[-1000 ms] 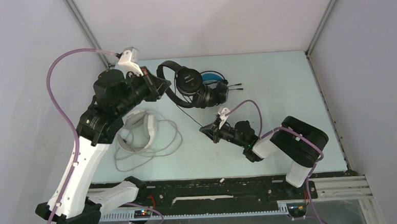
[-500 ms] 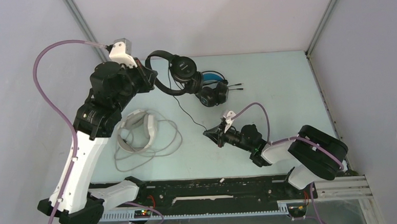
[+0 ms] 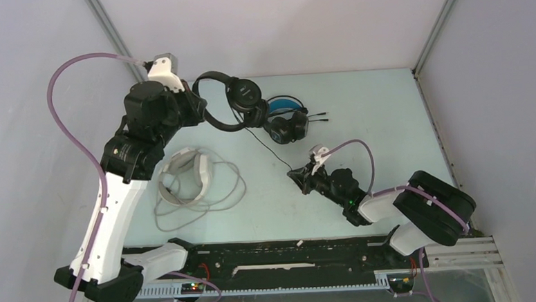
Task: Wrap the headphones
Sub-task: Wrap the headphones cable around the headphones.
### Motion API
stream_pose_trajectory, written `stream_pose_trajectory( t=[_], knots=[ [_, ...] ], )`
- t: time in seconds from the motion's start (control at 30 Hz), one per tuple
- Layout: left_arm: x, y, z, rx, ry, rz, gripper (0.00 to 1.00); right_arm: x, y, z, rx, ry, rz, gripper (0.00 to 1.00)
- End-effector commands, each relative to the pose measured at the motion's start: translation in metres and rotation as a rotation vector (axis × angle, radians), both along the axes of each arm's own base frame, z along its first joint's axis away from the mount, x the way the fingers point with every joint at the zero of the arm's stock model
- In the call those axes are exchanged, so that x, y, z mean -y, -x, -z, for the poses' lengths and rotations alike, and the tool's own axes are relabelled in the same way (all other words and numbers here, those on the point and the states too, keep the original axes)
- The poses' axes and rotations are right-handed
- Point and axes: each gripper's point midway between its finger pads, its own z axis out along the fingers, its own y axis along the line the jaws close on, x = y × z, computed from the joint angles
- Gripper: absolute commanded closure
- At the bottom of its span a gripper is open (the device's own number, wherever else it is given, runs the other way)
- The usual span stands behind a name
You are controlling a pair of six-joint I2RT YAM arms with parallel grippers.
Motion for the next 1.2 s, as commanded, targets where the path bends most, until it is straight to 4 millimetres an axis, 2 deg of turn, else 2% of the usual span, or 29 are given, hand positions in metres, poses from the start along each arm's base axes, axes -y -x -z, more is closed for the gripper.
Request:
stream_pose_trajectory(
  t=[0.0, 0.1, 0.27, 0.43, 0.63, 0.8, 0.9, 1.17],
  knots=[
    [0.020, 0.020, -0.038, 0.098, 0.042, 0.164, 1.00, 0.014, -0.018, -0.016, 0.018, -0.036, 0.085, 1.00],
    [0.028, 0.031, -0.021, 0.056, -0.004, 0.255, 1.00, 0.026, -0.032, -0.021, 0.013, -0.036, 0.133, 1.00],
    [0.025, 0.038, 0.007, -0.012, -0.079, 0.286, 1.00, 0.047, -0.051, -0.034, 0.021, -0.035, 0.203, 1.00],
    [0.030, 0.042, 0.024, -0.038, -0.107, 0.343, 1.00, 0.062, -0.062, -0.049, 0.036, -0.018, 0.249, 1.00],
    [0.046, 0.045, 0.051, -0.105, -0.139, 0.452, 1.00, 0.082, -0.069, -0.063, 0.052, -0.003, 0.317, 1.00],
    [0.059, 0.051, 0.068, -0.114, -0.232, 0.532, 1.00, 0.088, -0.068, -0.080, 0.065, -0.003, 0.318, 1.00],
    [0.065, 0.052, 0.074, -0.130, -0.272, 0.547, 1.00, 0.082, -0.060, -0.088, 0.064, 0.000, 0.257, 1.00],
    [0.068, 0.053, 0.082, -0.108, -0.362, 0.577, 1.00, 0.079, -0.044, -0.120, 0.062, -0.014, 0.195, 1.00]
  ],
)
